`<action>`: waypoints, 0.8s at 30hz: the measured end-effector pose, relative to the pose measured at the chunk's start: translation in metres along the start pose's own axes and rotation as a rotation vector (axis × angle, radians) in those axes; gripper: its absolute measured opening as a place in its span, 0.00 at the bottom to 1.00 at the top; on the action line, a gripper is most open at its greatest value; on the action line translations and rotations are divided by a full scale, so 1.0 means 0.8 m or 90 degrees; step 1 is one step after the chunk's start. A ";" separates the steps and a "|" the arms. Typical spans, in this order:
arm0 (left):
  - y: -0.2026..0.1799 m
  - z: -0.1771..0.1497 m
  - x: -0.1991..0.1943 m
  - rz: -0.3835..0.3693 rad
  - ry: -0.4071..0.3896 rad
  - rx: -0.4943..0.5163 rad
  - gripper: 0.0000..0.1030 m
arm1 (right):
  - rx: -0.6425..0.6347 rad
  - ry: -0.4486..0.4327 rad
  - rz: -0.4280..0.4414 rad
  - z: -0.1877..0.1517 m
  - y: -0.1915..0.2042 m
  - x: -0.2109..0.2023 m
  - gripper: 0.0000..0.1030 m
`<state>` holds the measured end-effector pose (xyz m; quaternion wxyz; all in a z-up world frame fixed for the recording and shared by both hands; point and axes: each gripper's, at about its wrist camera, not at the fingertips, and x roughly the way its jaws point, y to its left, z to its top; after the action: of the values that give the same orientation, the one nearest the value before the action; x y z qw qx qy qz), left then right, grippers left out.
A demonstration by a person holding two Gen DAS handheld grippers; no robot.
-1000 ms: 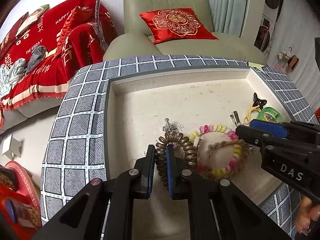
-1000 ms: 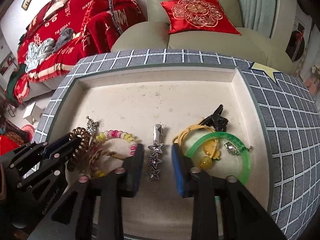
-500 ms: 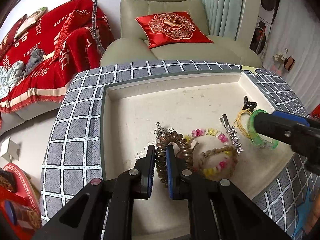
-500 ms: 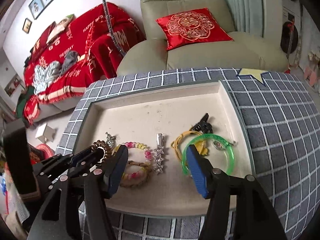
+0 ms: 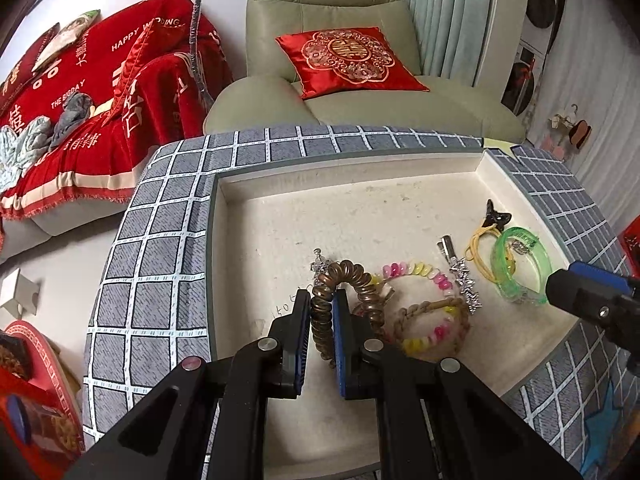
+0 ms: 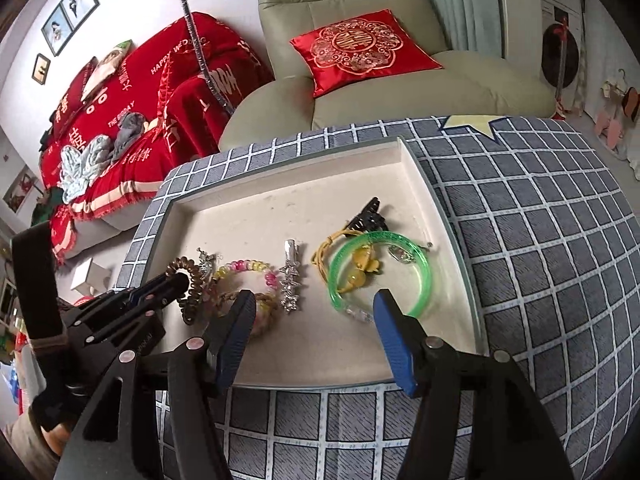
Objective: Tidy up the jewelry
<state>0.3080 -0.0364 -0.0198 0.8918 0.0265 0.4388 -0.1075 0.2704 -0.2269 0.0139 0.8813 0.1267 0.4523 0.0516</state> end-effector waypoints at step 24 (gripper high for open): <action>0.000 0.008 -0.002 -0.011 -0.002 -0.009 0.26 | 0.032 -0.016 -0.006 -0.009 -0.027 -0.019 0.63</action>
<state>0.3122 -0.0372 -0.0149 0.8917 0.0162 0.4383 -0.1122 0.2551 -0.2497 0.0159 0.8837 0.1471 0.4430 0.0350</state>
